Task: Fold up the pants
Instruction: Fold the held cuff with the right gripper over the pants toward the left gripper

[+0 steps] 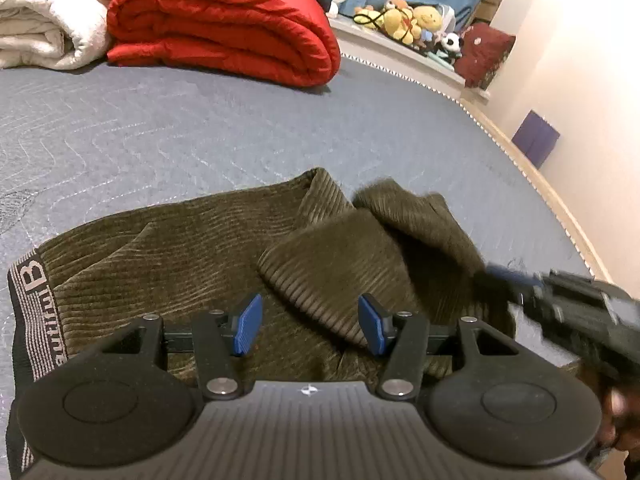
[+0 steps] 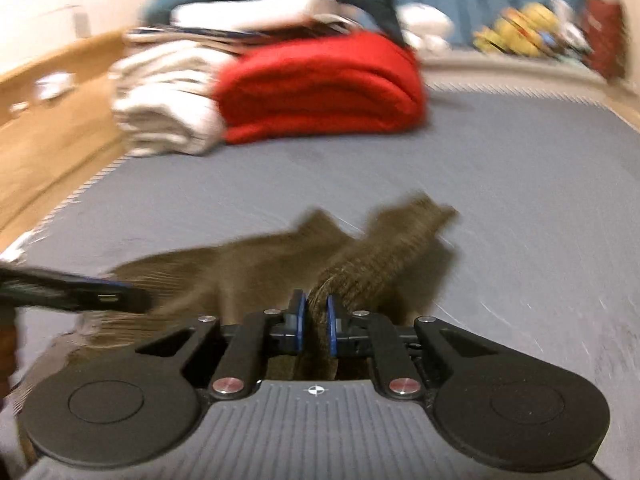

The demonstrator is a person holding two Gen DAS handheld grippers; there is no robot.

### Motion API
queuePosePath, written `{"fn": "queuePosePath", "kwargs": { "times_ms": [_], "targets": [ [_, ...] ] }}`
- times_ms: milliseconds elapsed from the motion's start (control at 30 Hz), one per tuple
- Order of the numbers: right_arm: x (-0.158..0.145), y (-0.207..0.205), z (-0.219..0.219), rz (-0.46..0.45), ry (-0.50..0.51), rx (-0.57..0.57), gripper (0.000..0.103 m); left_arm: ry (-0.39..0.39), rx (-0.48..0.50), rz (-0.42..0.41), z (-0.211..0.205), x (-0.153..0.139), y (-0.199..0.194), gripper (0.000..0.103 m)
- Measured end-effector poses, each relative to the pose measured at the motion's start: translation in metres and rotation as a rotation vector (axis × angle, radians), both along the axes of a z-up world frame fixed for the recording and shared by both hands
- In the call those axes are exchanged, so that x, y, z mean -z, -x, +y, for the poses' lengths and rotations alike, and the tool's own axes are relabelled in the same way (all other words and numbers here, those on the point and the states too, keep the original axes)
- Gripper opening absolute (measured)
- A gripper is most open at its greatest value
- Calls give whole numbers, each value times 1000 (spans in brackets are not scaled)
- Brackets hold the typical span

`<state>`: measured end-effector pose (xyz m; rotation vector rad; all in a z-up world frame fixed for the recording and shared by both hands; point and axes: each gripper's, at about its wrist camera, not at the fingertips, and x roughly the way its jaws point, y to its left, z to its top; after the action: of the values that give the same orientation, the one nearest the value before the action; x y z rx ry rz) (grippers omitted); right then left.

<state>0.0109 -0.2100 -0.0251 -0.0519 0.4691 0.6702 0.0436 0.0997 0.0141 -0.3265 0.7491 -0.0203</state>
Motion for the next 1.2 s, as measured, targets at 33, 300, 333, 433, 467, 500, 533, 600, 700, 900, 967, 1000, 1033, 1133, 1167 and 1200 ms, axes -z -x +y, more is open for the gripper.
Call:
{"fn": "queuePosePath", "kwargs": {
  "times_ms": [33,300,333,433,467,500,533,600,700,900,967,1000,1033,1133,1167,1200],
  "targets": [
    [-2,8,5,-17,8,-61,11,10,-2,-9,1,-1,0,58],
    [24,37,48,21,173,-335,12,130,58,-15,-6,0,-5,68],
    [26,39,50,27,182,-343,12,134,73,-4,-8,2,-6,69],
    [31,39,53,35,210,-352,12,114,79,21,-14,6,-9,69],
    [32,38,53,40,215,-351,12,107,79,23,-14,7,-10,69],
    [32,37,53,42,219,-349,12,105,80,24,-14,7,-12,69],
    [32,36,52,44,221,-346,12,105,80,25,-14,7,-14,69],
    [33,36,52,49,225,-346,12,111,84,27,-14,8,-17,69],
    [37,39,54,52,230,-362,12,125,104,26,-16,11,-18,71],
    [40,42,56,66,226,-417,12,109,229,136,-39,28,-29,85],
    [39,44,56,67,223,-428,12,65,225,164,-43,36,-31,83],
    [38,44,55,68,220,-433,12,52,229,172,-43,38,-33,80],
    [37,45,54,70,214,-438,12,35,229,176,-43,40,-34,67],
    [37,45,52,79,203,-447,12,54,240,188,-39,44,-36,29],
    [38,45,52,82,202,-450,12,67,245,188,-38,44,-36,28],
    [39,45,52,83,202,-452,12,54,243,184,-40,41,-35,27]
  ]
}}
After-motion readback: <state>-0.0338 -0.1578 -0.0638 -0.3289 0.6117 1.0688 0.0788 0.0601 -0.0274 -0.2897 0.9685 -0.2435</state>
